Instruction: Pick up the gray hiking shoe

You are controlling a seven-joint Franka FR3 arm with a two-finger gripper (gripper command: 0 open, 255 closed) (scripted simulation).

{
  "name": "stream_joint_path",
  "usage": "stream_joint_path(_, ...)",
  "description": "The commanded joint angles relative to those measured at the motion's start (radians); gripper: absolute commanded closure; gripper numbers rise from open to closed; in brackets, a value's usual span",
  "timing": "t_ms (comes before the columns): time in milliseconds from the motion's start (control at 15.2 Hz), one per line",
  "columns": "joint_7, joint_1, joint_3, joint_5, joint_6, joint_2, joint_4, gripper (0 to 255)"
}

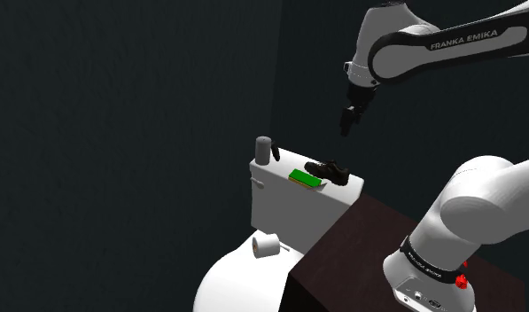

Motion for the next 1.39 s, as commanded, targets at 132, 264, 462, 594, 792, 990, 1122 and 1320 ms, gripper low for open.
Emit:
stream_joint_path(132,-0.075,-0.016,-0.070,-0.053,0.159,0.106,-0.040,0)
stream_joint_path(264,-0.111,-0.023,-0.105,-0.077,0.238,0.169,-0.050,0)
stream_joint_path(462,-0.166,-0.030,-0.156,-0.105,0.359,0.278,-0.052,0)
stream_joint_path(594,-0.205,-0.033,-0.188,-0.116,0.439,0.360,-0.044,0)
stream_joint_path(792,-0.272,-0.031,-0.234,-0.114,0.557,0.492,-0.020,0)
stream_joint_path(990,-0.357,-0.026,-0.270,-0.077,0.669,0.633,0.017,0)
stream_joint_path(1122,-0.430,-0.028,-0.282,-0.027,0.737,0.730,0.048,0)
stream_joint_path(1320,-0.507,-0.047,-0.270,0.039,0.808,0.834,0.082,0)
